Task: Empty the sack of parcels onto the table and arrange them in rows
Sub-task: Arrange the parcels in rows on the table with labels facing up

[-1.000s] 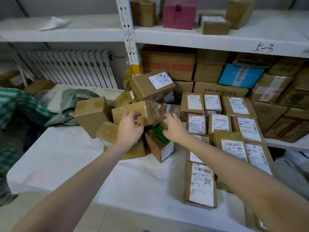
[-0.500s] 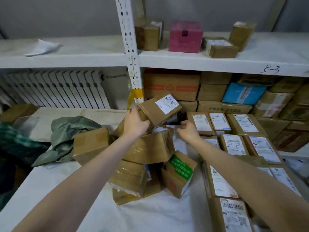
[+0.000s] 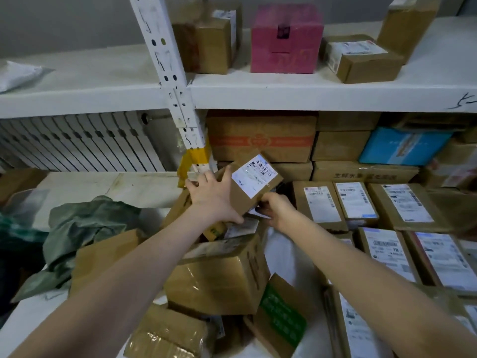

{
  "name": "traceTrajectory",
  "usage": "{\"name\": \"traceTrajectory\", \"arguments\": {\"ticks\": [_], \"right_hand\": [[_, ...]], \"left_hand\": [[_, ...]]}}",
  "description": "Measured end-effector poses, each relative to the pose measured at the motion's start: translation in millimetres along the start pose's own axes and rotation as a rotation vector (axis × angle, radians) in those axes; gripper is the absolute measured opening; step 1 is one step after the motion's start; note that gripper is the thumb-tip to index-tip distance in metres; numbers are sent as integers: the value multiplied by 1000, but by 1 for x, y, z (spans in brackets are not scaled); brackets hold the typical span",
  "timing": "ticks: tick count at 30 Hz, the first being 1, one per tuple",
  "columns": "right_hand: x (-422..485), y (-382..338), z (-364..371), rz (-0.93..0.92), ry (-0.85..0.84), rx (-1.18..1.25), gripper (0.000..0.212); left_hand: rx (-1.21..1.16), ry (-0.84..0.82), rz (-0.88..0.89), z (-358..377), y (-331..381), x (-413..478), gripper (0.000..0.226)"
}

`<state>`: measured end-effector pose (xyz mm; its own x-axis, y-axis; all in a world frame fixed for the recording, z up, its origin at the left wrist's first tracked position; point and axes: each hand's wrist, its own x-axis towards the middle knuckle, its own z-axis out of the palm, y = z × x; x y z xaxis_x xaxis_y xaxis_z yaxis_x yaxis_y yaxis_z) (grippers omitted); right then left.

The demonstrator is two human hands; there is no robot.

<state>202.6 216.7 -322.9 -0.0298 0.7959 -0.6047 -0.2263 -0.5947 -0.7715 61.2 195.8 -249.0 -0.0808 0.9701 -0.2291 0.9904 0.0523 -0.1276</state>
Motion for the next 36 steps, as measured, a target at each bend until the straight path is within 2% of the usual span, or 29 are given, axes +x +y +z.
{"name": "traceTrajectory", "arguments": {"ticks": [4, 8, 12, 14, 17, 20, 23, 25, 26, 27, 30, 33, 34, 36], "right_hand": [[-7, -24, 2, 34, -50, 73, 17], [-18, -56, -1, 20, -14, 118, 65], [-46, -78, 9, -6, 11, 18, 82], [-64, -82, 10, -1, 2, -21, 77], [-77, -81, 2, 49, 40, -15, 93], [-88, -78, -5, 52, 92, -16, 89], [-101, -74, -4, 52, 80, -58, 116], [-104, -74, -6, 29, 111, -68, 102], [-105, -73, -8, 18, 149, -67, 96], [-104, -71, -12, 12, 194, -58, 102], [-82, -61, -39, -82, 435, 2, 143], [-95, -57, -55, -169, 565, 66, 147], [-99, -56, -58, -159, 569, 80, 146], [-101, -51, -61, -146, 580, 93, 139]], "left_hand": [[-17, 131, 11, -7, 2, -1, 121], [13, 271, 62, -22, 11, -12, 125], [66, 452, 171, -27, 27, -36, 130], [110, 530, 254, -31, 35, -48, 129], [154, 557, 322, -34, 41, -63, 128], [146, 550, 355, -31, 42, -71, 125], [165, 599, 419, -30, 37, -80, 121], [153, 618, 459, -30, 38, -81, 121], [129, 606, 491, -30, 38, -82, 122], [78, 575, 526, -28, 38, -83, 123], [-204, 422, 534, -18, 25, -88, 118], [-396, 177, 501, -1, -5, -91, 118], [-382, 103, 514, 5, -13, -94, 125], [-246, 55, 547, 23, -20, -105, 141]]}}
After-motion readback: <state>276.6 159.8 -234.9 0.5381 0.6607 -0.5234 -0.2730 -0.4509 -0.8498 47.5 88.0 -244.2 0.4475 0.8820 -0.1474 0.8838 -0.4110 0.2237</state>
